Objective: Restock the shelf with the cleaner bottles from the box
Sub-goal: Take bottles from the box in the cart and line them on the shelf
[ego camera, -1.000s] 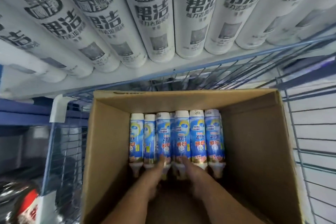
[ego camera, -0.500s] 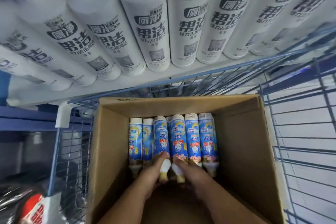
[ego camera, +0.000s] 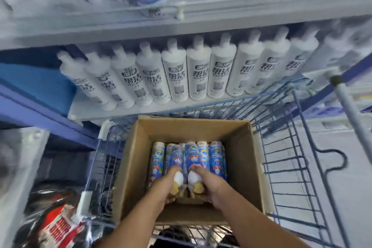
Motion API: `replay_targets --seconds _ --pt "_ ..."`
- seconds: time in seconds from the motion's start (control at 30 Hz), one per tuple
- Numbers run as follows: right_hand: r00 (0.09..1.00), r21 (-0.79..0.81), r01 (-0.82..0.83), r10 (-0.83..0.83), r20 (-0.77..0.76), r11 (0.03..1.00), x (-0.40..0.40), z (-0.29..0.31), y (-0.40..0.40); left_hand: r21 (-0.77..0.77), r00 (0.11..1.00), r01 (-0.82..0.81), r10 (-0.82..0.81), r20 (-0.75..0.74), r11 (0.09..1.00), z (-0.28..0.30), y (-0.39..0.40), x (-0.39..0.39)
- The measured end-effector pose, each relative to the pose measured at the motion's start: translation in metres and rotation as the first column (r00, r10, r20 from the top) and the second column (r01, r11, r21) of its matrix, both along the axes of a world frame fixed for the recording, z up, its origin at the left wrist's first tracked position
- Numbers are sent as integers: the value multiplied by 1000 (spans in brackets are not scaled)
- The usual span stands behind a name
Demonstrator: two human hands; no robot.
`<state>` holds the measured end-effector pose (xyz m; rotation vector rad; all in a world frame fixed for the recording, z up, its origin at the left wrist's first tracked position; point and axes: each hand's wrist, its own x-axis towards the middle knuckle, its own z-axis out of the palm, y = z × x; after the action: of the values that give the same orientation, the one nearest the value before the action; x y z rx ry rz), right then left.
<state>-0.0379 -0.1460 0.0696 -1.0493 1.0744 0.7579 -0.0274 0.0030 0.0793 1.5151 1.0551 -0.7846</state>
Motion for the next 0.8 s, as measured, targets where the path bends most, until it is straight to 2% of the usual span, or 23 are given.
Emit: replay_targets --seconds 0.2,0.4,0.63,0.8 --pt "980 8 -42 39 194 999 -18 73 -12 17 977 -21 17 211 1000 75 -2 -28" --pt "905 1 -117 106 413 993 -33 143 -18 23 909 -105 86 408 994 138 -1 -51" --pt "822 36 -145 99 561 989 -33 228 -12 -22 820 -185 167 548 983 217 10 -59" --pt "756 79 -193 97 647 978 -28 287 2 -61 775 -237 226 590 970 267 31 -46"
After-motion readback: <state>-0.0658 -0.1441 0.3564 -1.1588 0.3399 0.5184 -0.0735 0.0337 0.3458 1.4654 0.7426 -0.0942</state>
